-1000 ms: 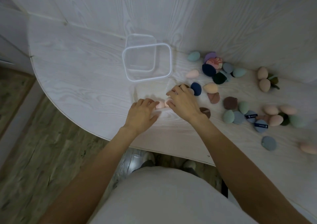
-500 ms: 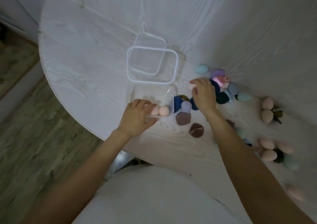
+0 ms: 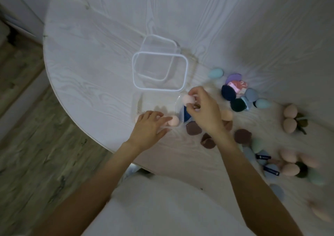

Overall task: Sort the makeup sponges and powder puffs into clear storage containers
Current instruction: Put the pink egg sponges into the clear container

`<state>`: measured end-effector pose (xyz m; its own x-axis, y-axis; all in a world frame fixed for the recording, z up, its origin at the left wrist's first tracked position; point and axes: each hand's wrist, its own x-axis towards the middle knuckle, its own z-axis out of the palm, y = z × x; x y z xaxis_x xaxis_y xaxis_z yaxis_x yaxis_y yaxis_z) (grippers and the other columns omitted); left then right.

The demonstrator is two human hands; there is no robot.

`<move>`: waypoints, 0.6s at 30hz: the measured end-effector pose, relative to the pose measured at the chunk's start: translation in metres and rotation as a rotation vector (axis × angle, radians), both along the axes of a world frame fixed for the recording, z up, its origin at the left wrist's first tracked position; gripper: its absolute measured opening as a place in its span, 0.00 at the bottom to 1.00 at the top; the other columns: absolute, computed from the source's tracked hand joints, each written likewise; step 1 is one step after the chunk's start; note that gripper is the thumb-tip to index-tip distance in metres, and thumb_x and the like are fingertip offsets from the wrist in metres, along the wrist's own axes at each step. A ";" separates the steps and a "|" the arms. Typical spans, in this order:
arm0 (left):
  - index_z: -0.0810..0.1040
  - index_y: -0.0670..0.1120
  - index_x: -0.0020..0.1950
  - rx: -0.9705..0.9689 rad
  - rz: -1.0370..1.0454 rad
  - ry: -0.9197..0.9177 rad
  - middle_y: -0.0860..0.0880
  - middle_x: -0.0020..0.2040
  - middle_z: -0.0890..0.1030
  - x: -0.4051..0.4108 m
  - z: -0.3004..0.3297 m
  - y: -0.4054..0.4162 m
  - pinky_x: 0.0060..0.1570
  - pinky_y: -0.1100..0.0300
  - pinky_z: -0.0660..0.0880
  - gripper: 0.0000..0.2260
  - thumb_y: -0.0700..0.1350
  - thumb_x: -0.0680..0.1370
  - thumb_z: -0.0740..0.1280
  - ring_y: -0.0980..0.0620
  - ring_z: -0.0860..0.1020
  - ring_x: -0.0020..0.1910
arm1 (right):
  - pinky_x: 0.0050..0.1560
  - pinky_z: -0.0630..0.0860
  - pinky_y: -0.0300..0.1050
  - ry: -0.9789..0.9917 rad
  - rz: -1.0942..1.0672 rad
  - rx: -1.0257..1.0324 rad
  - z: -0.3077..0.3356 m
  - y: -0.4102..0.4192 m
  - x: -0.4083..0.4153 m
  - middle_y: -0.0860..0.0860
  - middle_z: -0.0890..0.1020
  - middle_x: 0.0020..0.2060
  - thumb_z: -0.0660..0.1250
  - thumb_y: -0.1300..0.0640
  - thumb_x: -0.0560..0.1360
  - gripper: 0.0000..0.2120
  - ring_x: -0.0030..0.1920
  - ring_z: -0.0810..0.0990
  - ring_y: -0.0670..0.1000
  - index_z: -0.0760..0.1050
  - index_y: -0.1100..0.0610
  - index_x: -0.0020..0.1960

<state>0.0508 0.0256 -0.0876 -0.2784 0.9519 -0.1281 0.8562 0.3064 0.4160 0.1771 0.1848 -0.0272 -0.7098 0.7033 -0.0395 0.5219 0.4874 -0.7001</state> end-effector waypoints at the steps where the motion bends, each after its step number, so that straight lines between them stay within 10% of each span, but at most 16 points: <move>1: 0.76 0.52 0.63 -0.005 -0.005 0.005 0.45 0.57 0.78 0.000 0.001 0.000 0.53 0.48 0.72 0.20 0.57 0.75 0.57 0.43 0.75 0.55 | 0.50 0.72 0.40 -0.004 0.086 0.033 -0.003 -0.009 -0.006 0.46 0.77 0.53 0.66 0.60 0.74 0.14 0.50 0.75 0.47 0.72 0.51 0.58; 9: 0.75 0.53 0.64 0.029 -0.029 0.032 0.45 0.58 0.78 -0.010 -0.005 -0.002 0.54 0.47 0.72 0.17 0.53 0.76 0.62 0.43 0.75 0.56 | 0.51 0.61 0.42 -0.366 0.299 0.356 -0.025 -0.024 -0.036 0.51 0.69 0.44 0.62 0.63 0.74 0.09 0.47 0.59 0.48 0.70 0.58 0.53; 18: 0.76 0.52 0.63 0.058 -0.053 0.053 0.44 0.57 0.78 -0.018 -0.006 -0.001 0.52 0.47 0.72 0.17 0.53 0.75 0.63 0.43 0.76 0.54 | 0.43 0.59 0.45 -0.442 0.270 0.627 -0.035 -0.021 -0.044 0.54 0.77 0.33 0.69 0.68 0.62 0.06 0.42 0.74 0.57 0.74 0.61 0.35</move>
